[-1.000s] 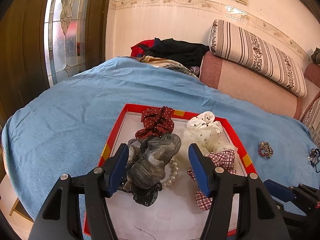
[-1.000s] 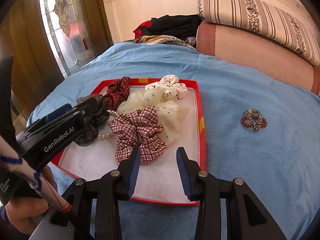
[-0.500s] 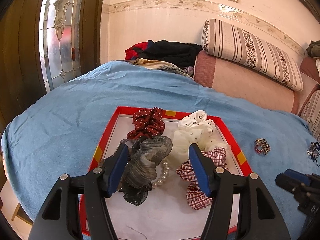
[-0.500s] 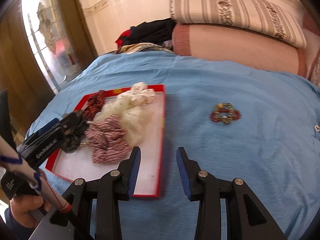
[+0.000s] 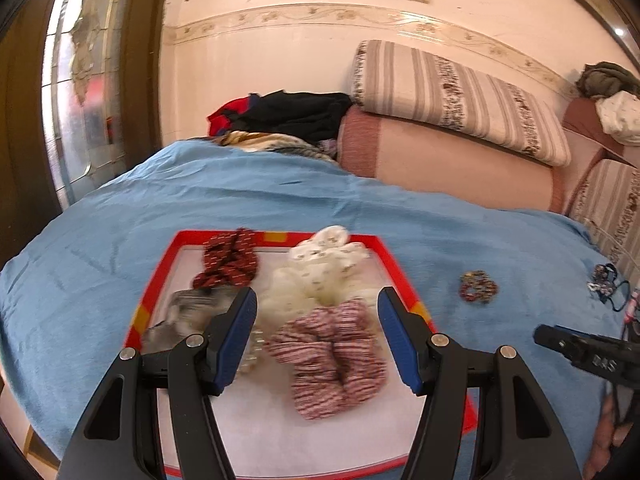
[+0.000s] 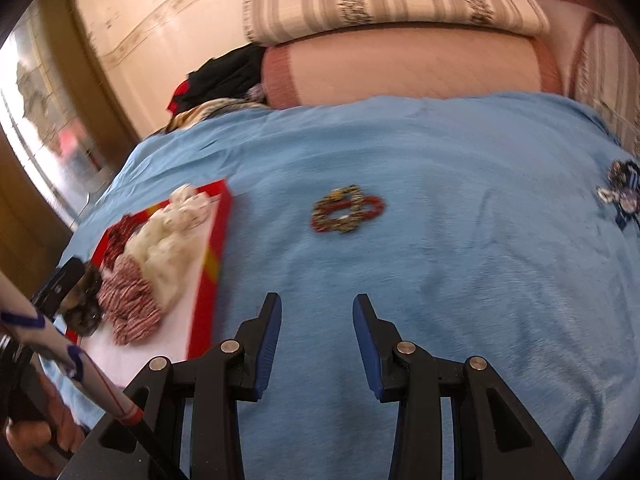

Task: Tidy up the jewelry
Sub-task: 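Withdraw both tools toward the two bracelets on the cover, then grasp the red bead bracelet with the left tool while the right grasps the gold-black bracelet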

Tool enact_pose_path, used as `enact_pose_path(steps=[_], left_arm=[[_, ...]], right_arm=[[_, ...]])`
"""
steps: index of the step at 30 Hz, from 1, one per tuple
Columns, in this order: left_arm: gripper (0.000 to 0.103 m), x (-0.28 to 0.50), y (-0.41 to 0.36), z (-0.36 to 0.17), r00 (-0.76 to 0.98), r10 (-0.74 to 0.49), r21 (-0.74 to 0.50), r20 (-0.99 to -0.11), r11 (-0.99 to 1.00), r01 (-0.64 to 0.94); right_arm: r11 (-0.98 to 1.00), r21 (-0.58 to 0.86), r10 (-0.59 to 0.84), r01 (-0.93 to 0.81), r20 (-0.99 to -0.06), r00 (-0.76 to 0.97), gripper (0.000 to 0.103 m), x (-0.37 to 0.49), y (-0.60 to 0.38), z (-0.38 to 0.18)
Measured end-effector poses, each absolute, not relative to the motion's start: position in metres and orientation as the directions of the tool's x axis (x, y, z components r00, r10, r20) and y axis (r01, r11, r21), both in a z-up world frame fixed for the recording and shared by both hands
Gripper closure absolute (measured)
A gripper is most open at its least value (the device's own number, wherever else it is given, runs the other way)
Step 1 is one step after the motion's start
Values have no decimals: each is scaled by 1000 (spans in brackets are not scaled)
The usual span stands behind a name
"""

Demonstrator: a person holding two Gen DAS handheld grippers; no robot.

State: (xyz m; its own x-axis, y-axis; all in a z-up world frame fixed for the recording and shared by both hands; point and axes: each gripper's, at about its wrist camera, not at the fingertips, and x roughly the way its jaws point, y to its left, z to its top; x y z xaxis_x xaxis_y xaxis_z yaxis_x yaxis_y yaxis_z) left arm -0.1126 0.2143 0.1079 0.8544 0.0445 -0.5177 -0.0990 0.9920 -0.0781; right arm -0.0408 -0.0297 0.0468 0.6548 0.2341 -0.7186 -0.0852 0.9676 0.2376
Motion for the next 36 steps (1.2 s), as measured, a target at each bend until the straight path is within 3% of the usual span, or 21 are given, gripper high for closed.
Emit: enact_pose_path(steps=[13,22,25,27,30,36], left_arm=[[41,-48,144,93,743,-204,-187,-637,976,109],[41,-37,136,80,713,-228,-191,-663,972,134],[41,-35,134,79,710,-233,-191,-665,972,139],[41,-36,131,79,711,-233,-183,-664,972,147],[41,-35,127,79,709,-231,-172,-666,973,155],[41,-25,118,84,696,-235,-178,-678,972,156]], right_arm=[[961,272,239,-54,-714,658,65,22,-61,44],[968,228,245,-106,-755,609,68,75,-42,23],[975,198,217,-97,-777,591,72,86,-39,13],[975,195,223,-111,-788,574,86,91,-38,5],[977,166,211,-131,-785,583,95,91,-36,2],[982,180,181,-64,-776,604,96,80,-61,18]])
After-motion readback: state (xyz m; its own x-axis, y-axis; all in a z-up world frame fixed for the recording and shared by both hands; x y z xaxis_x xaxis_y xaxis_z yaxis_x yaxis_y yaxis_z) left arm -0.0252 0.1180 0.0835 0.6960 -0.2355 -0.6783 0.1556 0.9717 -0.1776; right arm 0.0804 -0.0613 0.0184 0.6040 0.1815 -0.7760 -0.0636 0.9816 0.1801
